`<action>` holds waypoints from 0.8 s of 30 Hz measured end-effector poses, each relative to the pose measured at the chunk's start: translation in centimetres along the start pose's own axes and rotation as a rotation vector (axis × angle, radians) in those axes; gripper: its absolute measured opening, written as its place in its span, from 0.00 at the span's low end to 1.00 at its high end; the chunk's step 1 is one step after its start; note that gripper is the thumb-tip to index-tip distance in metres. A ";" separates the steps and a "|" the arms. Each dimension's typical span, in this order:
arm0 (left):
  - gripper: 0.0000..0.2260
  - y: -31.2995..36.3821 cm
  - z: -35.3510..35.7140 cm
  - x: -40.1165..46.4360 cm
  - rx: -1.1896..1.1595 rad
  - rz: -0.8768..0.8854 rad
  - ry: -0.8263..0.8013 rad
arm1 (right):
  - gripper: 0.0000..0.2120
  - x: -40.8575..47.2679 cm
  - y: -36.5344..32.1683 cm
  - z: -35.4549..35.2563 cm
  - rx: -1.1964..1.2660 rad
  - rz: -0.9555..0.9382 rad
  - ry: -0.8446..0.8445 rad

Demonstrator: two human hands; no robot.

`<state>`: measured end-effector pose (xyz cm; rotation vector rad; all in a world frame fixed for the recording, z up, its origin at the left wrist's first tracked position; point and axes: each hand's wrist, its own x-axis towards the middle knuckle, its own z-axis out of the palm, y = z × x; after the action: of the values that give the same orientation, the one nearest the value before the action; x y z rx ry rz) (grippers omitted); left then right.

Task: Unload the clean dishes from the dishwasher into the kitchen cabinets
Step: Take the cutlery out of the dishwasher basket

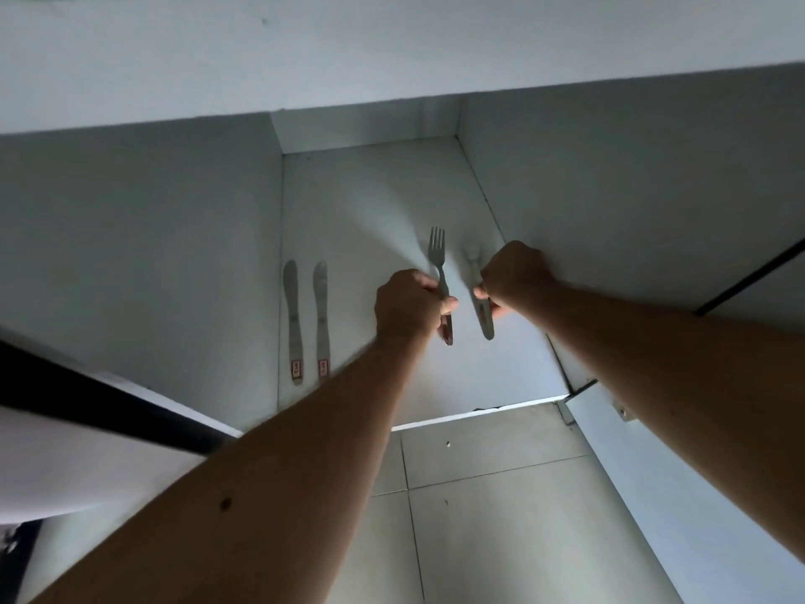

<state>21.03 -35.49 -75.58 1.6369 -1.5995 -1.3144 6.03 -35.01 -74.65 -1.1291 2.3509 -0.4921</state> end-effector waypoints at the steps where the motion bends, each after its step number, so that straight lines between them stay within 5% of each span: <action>1: 0.11 -0.2 0.2 0.2 0.020 0.009 0.010 | 0.09 0.1 0.0 0.2 0.001 -0.006 -0.003; 13: 0.11 -0.7 1.2 0.6 0.117 0.079 0.077 | 0.11 0.9 1.2 0.9 -0.092 -0.032 0.088; 19: 0.06 -1.3 1.1 1.2 0.068 0.060 0.042 | 0.09 1.2 1.2 0.9 -0.333 -0.127 0.070; 24: 0.08 -1.5 1.1 1.1 0.107 0.095 0.061 | 0.08 0.9 0.9 1.0 -0.123 -0.071 0.118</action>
<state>20.58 -35.94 -77.61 1.6254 -1.7154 -1.1374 5.58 -35.35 -76.19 -1.2756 2.4782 -0.4548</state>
